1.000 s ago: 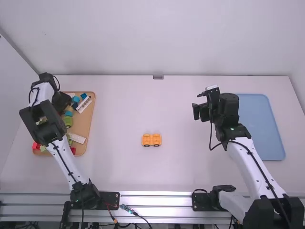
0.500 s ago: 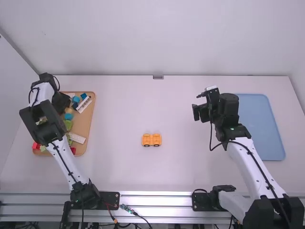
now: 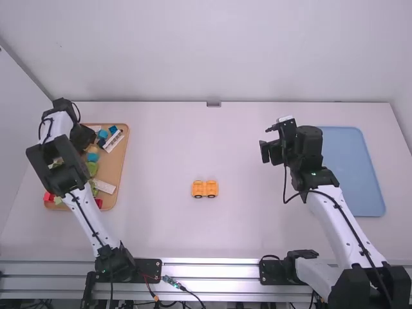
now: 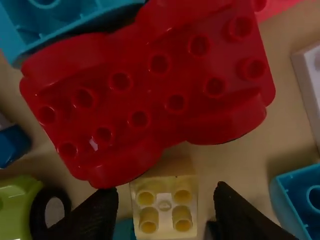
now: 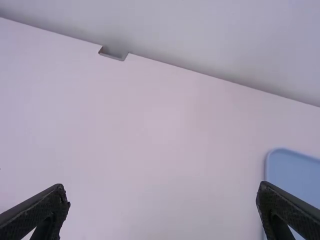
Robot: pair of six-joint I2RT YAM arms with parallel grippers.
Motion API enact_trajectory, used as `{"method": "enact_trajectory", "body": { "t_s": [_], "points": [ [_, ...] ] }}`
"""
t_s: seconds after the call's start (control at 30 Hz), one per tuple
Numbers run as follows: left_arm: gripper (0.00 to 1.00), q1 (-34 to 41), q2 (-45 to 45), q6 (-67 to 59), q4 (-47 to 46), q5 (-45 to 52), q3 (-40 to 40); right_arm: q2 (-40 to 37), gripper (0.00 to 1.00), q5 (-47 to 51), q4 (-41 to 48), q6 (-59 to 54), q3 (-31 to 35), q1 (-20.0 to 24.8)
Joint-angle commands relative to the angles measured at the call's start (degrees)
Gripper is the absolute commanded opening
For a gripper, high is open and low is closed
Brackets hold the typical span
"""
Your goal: Assemble lego blocks to make yellow taxi
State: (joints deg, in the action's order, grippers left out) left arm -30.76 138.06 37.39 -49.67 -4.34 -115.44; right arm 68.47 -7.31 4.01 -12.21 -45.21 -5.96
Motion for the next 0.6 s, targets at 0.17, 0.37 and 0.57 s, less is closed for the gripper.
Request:
{"method": "enact_trajectory", "body": {
  "t_s": [0.17, 0.37, 0.57],
  "points": [
    [0.40, -0.3, 1.1, -2.7, 0.1, -0.8, 0.4, 0.0, 0.99, -0.2, -0.3, -0.1, 0.2, -0.1],
    [0.19, -0.3, 1.1, -2.7, -0.5, -0.9, 0.4, 0.0, 0.99, -0.3, -0.3, -0.1, 0.2, -0.1],
    [0.06, 0.0, 1.1, -2.7, 0.4, -0.6, 0.2, 0.0, 0.99, -0.3, -0.5, -0.1, 0.2, -0.1]
  ]
}}
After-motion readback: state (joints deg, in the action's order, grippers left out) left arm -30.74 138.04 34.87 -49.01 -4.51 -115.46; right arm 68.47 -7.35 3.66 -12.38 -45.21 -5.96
